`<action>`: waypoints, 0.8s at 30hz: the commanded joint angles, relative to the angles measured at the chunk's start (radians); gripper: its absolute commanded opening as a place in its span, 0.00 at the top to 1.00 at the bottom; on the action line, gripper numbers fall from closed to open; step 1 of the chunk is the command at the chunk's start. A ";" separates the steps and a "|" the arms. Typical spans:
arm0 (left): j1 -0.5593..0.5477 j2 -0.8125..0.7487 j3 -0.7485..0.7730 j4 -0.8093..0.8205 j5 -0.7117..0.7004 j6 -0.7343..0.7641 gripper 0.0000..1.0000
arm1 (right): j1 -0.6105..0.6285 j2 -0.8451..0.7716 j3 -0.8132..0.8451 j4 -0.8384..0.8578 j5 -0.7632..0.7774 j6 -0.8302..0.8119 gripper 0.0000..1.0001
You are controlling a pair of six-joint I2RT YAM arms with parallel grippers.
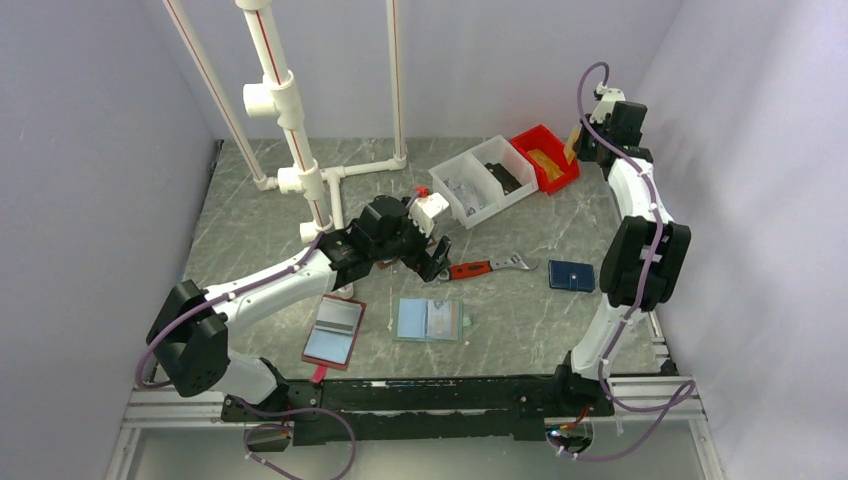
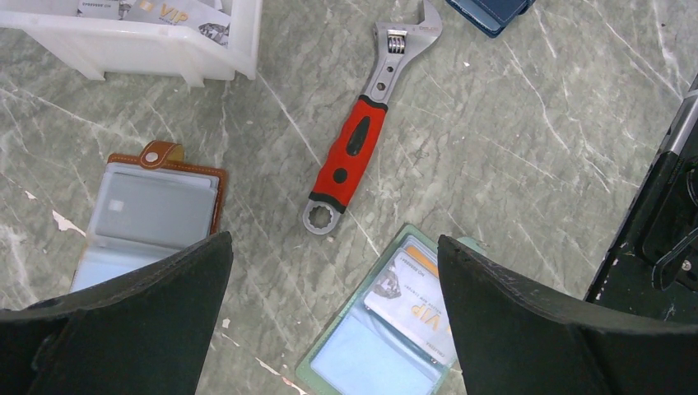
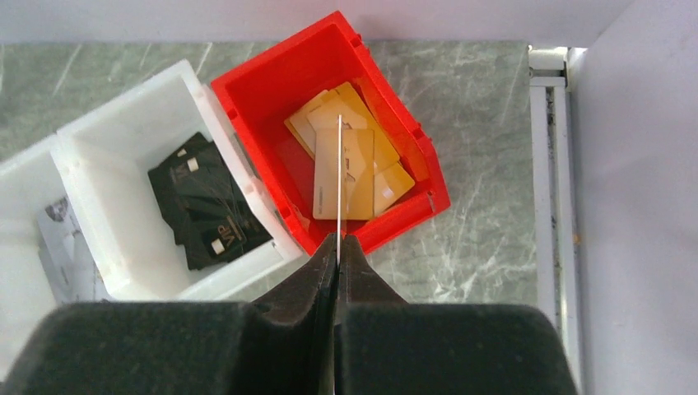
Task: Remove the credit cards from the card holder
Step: Place the credit card in the storage box.
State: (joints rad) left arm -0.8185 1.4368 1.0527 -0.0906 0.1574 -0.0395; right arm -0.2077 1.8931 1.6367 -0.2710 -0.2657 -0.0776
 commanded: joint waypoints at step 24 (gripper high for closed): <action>0.013 -0.054 -0.015 0.023 -0.018 0.063 0.01 | 0.070 0.316 0.277 0.119 0.036 0.480 0.99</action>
State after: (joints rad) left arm -0.8185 1.4273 1.0454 -0.0902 0.1513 -0.0128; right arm -0.1623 2.1803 1.8378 -0.1852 -0.2398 0.3489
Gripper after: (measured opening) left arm 0.994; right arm 0.011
